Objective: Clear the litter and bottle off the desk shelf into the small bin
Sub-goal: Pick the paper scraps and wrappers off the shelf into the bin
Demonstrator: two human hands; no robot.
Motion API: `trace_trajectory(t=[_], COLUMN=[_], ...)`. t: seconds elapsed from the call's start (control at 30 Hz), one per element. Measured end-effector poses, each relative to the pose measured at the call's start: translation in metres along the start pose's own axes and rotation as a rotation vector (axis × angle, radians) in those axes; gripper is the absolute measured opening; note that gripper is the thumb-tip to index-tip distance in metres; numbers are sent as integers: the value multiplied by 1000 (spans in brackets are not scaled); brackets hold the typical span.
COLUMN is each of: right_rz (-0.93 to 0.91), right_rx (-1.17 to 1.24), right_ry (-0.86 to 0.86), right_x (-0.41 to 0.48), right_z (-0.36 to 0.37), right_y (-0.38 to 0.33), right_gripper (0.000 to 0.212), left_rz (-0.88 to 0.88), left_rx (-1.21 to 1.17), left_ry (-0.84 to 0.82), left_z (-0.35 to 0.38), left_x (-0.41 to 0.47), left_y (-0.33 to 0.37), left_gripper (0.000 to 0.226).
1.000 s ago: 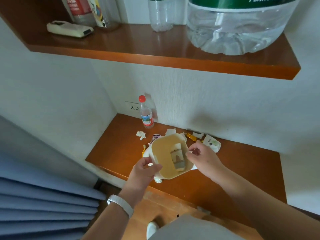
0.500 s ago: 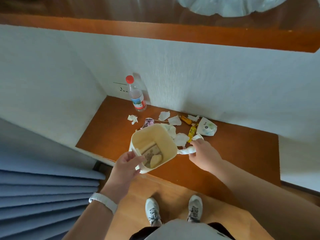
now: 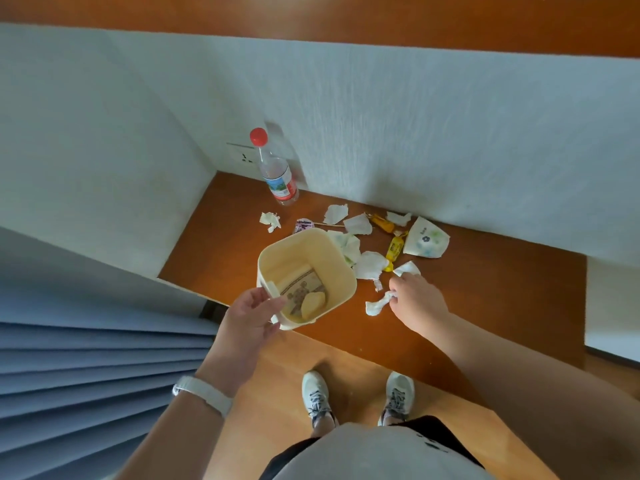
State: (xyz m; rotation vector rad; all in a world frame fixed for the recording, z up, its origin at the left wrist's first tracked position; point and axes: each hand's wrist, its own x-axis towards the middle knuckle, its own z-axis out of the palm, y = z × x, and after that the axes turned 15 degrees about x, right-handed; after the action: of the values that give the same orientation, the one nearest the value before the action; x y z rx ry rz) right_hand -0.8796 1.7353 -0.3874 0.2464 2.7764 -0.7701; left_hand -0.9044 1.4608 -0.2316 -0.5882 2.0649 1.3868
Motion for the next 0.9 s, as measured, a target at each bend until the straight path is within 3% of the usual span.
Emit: trace_trajectory(t=[0.27,0.37,0.5,0.67,0.9], right_rz=[191,163,-3,-165,-145], right_rx=[229,315,425,468,424], right_ry=[204,277,352,272,97], right_x=[0,-1,-13,-31,-32], right_z=[-45,-74,-106,-124,-100], right_y=[-12,-29,-62,-114,-155], right_gripper=[22,23,25,14,16], left_rz=[19,20,59,90,123], left_rx=[44,33,65,77,80], left_ry=[-49,-80,-128,-169,-239], left_z=[-3,-1,1,2,-13], left_x=[8,15,19,27,31], left_y=[15,22,26,28,26], left_gripper=[18,18,21,24,25])
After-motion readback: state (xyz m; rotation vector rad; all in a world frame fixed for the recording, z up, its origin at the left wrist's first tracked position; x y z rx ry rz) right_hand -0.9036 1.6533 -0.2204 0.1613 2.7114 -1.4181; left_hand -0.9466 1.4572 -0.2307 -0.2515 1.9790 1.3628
